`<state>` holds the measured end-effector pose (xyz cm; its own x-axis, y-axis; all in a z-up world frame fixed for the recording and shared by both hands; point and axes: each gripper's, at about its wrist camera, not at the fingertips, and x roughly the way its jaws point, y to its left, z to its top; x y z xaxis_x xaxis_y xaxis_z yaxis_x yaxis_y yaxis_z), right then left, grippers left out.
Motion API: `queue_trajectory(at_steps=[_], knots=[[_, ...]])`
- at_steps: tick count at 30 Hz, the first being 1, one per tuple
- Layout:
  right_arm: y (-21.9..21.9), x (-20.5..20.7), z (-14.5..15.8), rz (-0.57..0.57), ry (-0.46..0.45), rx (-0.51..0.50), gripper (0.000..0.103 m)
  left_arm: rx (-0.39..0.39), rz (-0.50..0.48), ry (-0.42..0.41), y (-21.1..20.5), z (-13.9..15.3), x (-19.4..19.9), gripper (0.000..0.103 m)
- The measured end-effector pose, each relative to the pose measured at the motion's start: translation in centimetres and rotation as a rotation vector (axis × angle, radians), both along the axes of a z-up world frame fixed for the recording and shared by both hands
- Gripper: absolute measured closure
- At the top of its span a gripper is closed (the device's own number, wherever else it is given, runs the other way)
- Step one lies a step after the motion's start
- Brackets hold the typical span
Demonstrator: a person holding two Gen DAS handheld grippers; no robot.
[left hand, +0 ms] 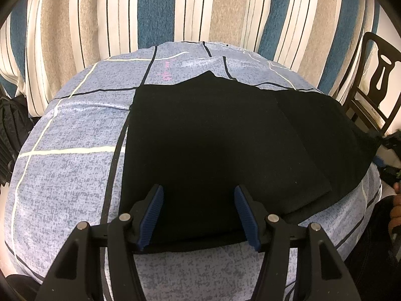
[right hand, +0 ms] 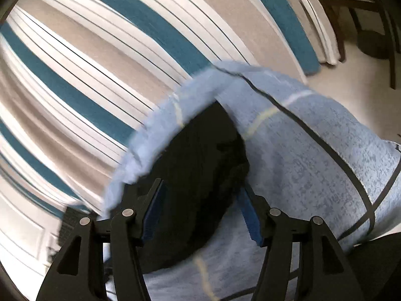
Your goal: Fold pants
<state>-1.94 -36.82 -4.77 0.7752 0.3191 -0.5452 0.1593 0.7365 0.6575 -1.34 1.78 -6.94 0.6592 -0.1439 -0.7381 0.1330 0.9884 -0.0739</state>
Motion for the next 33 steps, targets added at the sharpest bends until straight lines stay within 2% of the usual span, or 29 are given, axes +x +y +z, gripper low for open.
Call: queue_trajectory(at_steps=[2, 5, 7, 9, 12, 19, 24, 29, 33], knots=[[-0.3, 1.1, -1.2, -0.005, 0.046, 0.036, 0.043, -0.001, 0.003, 0.0, 0.0, 0.0, 0.0, 0.04], [0.0, 1.5, -0.5, -0.011, 0.009, 0.03, 0.043, -0.008, 0.0, 0.003, 0.1, 0.0, 0.1, 0.04], [0.5, 1.8, 0.2, -0.001, -0.012, 0.002, 0.052, -0.008, -0.002, 0.003, 0.2, 0.0, 0.1, 0.04], [0.7, 2.5, 0.5, -0.004, 0.005, -0.045, 0.077, -0.009, 0.0, 0.001, 0.2, 0.0, 0.2, 0.04], [0.4, 2.7, 0.7, -0.005, 0.021, -0.043, 0.08, -0.016, 0.002, -0.001, 0.2, 0.0, 0.2, 0.04], [2.5, 2.3, 5.2, 0.064, -0.085, -0.104, 0.081, -0.025, -0.012, -0.003, 0.3, 0.1, 0.3, 0.04], [7.1, 3.0, 8.8, 0.185, -0.158, -0.191, 0.081, -0.039, 0.003, -0.003, 0.8, 0.8, 0.0, 0.04], [11.3, 3.4, 10.9, 0.291, -0.205, -0.234, 0.081, -0.084, 0.039, -0.03, 2.3, 2.4, -0.8, 0.04], [14.6, 3.9, 11.4, 0.365, -0.214, -0.251, 0.081, -0.096, 0.081, -0.061, 4.4, 3.2, -1.4, 0.04]])
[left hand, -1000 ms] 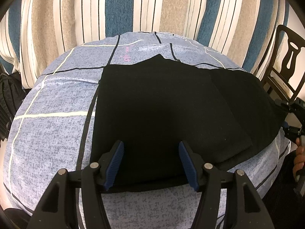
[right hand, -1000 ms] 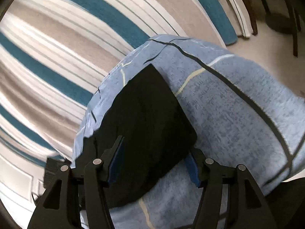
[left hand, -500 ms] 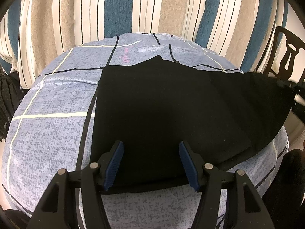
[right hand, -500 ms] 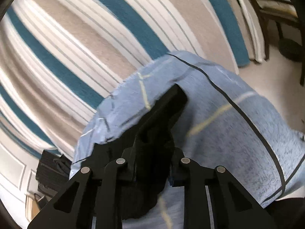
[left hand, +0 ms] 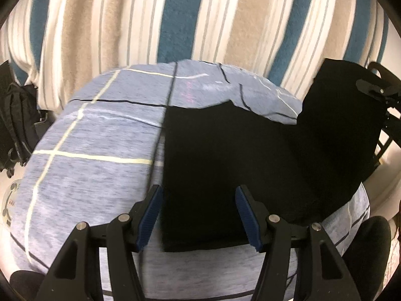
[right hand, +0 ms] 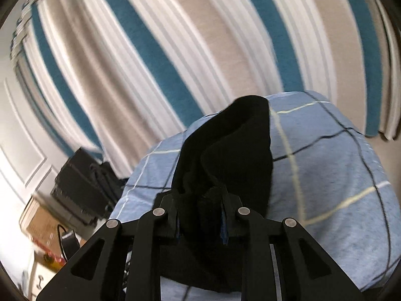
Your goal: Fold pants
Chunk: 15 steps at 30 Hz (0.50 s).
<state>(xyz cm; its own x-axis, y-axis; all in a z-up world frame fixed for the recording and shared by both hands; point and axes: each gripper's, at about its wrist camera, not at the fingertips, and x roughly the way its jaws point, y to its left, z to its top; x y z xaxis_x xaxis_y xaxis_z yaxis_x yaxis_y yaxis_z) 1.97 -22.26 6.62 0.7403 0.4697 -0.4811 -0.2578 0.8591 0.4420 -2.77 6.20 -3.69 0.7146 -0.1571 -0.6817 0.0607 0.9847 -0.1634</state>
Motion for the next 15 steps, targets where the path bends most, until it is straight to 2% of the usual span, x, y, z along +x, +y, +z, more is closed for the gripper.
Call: queue_trajectory(at_steps=[7, 11, 15], knots=[[7.4, 0.9, -1.2, 0.151, 0.028, -0.042, 0.081, -0.046, 0.1, -0.007, 4.5, 0.4, -0.9, 0.04], [13.0, 2.1, -6.0, 0.277, 0.119, -0.112, 0.081, -0.06, 0.132, -0.015, 6.0, 0.6, -1.4, 0.04], [16.3, 2.4, -10.6, 0.337, 0.219, -0.186, 0.08, -0.066, 0.15, -0.017, 7.1, 0.7, -2.0, 0.04]])
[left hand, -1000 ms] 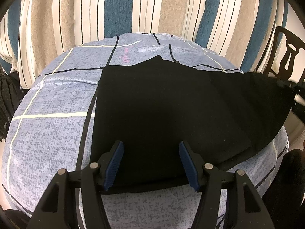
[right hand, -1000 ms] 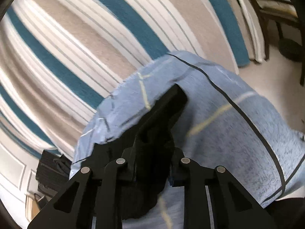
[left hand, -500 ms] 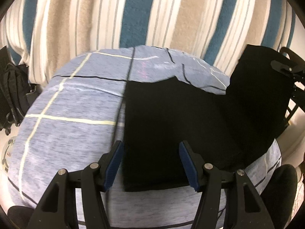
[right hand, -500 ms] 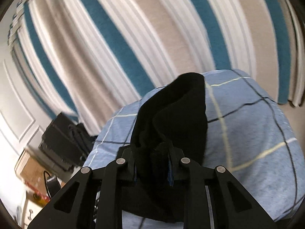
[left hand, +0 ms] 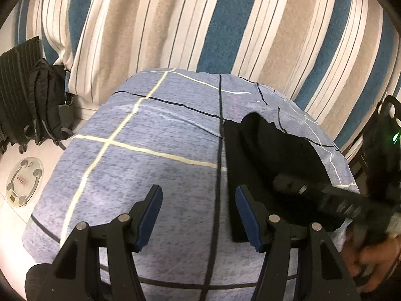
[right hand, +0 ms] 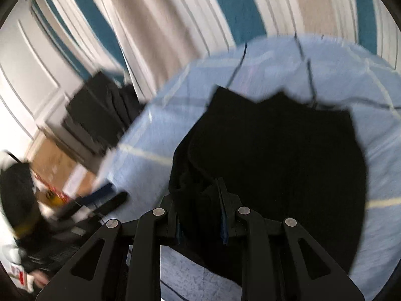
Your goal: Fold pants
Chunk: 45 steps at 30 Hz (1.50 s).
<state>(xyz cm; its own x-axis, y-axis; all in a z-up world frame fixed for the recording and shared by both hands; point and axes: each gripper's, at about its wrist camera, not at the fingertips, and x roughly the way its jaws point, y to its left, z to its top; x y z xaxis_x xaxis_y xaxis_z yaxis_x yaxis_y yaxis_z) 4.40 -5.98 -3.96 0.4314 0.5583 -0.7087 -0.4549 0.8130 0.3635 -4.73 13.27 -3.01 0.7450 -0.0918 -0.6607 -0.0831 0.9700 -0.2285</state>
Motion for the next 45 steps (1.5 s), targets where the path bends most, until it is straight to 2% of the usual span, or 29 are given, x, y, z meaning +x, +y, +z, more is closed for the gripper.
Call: queue_trajectory(at_steps=[3, 7, 13, 17, 19, 22, 24, 25, 26, 27, 30, 32, 35, 37, 41, 45], knots=[[0.9, -0.4, 0.0, 0.003, -0.023, -0.038, 0.08, -0.006, 0.011, 0.002, 0.7, -0.3, -0.2, 0.04], [0.7, -0.6, 1.1, 0.003, -0.05, -0.032, 0.08, -0.02, 0.017, 0.013, 1.2, -0.7, -0.1, 0.04], [1.8, -1.4, -0.2, 0.024, -0.068, -0.082, 0.076, -0.023, 0.024, 0.016, 1.6, -0.8, -0.1, 0.04], [2.1, -1.6, -0.7, 0.07, -0.06, -0.05, 0.055, -0.02, 0.027, 0.026, 1.7, -0.8, 0.1, 0.04], [2.0, -2.2, -0.1, 0.101, -0.072, -0.027, 0.053, -0.017, 0.031, 0.022, 1.8, -0.5, 0.1, 0.04], [0.9, -3.1, 0.9, 0.172, -0.064, 0.073, 0.053, -0.009, 0.032, 0.016, 1.8, -0.1, 0.2, 0.04], [-0.6, -3.8, 1.7, 0.179, -0.084, 0.142, 0.057, -0.003, 0.027, 0.014, 1.6, 0.2, 0.6, 0.04], [-1.4, -4.1, 2.1, 0.158, -0.112, 0.157, 0.061, -0.001, 0.022, 0.011, 1.4, 0.3, 0.7, 0.04], [-2.3, -4.2, 2.2, 0.133, -0.13, 0.164, 0.072, 0.0, 0.015, 0.009, 1.1, 0.5, 0.9, 0.04], [-3.1, -4.0, 2.0, 0.101, -0.13, 0.16, 0.079, -0.003, 0.006, 0.006, 0.8, 0.6, 1.1, 0.04], [-4.1, -3.1, -0.6, 0.045, -0.058, 0.085, 0.08, -0.011, -0.036, -0.005, -0.7, 1.2, 1.8, 0.04], [-3.8, -2.8, -2.0, 0.072, -0.007, 0.055, 0.08, -0.008, -0.071, -0.016, -2.0, 1.7, 2.2, 0.04], [-4.9, -3.3, -1.1, 0.078, -0.026, 0.128, 0.08, -0.009, -0.123, -0.034, -3.9, 2.4, 3.2, 0.04], [-6.4, -2.7, -0.3, 0.024, -0.045, 0.155, 0.08, -0.012, -0.149, -0.035, -4.9, 2.6, 4.0, 0.04], [-9.4, -0.4, 0.5, -0.087, -0.072, 0.144, 0.08, -0.032, -0.23, -0.042, -7.1, 2.5, 6.2, 0.04], [-10.5, 1.7, 0.2, -0.135, -0.073, 0.103, 0.08, -0.054, -0.256, 0.017, -8.0, 0.2, 9.1, 0.04]])
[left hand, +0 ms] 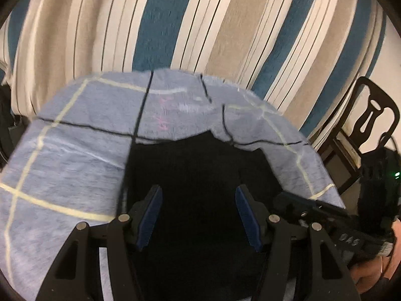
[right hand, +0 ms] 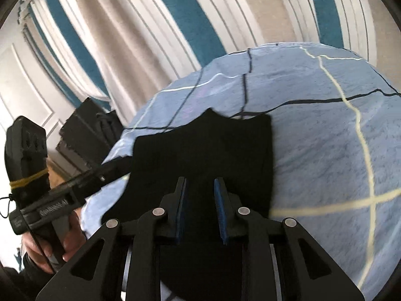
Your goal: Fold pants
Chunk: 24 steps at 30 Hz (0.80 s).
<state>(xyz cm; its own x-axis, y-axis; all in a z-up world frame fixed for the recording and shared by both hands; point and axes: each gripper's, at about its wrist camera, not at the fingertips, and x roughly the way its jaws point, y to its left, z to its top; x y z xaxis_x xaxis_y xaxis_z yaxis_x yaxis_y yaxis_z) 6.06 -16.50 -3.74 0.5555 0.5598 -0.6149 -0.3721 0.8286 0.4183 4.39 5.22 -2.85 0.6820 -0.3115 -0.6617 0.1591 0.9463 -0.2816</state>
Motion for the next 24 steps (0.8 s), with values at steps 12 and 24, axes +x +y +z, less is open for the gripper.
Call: queue_trajectory(at_steps=[12, 24], knots=[[-3.4, 2.7, -1.5, -0.085, 0.047, 0.019, 0.079, -0.023, 0.083, 0.06, 3.8, -2.7, 0.9, 0.031], [-5.6, -0.5, -2.2, -0.062, 0.119, 0.055, 0.061, -0.107, 0.098, 0.114, 5.8, -2.7, -2.8, 0.033]])
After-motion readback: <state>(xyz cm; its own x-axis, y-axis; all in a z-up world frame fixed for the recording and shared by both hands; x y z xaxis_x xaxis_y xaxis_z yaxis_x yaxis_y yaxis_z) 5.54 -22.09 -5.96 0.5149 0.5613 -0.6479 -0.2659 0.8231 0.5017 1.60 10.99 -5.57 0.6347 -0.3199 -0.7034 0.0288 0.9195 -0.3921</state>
